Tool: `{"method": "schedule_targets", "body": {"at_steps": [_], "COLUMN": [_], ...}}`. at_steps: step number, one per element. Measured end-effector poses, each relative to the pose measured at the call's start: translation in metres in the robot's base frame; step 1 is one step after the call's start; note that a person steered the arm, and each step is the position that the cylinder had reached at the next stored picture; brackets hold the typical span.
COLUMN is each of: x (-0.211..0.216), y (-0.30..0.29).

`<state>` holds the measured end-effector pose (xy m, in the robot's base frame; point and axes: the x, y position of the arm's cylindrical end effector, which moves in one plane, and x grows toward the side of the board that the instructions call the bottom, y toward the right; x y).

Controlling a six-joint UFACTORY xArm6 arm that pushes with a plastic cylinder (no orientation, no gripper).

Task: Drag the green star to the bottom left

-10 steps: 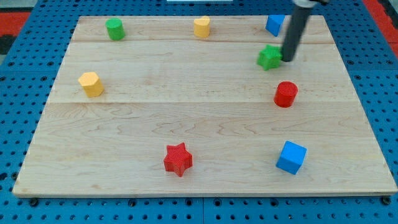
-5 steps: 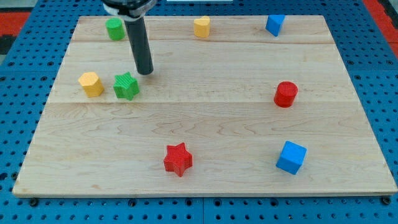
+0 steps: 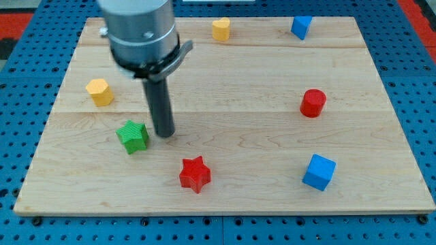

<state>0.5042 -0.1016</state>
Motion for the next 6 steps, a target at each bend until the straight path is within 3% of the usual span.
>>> {"method": "schedule_targets", "body": {"at_steps": [1, 3, 5, 6], "x": [0.021, -0.031, -0.009, -0.009], "y": [-0.063, -0.05, -0.146, -0.15]}}
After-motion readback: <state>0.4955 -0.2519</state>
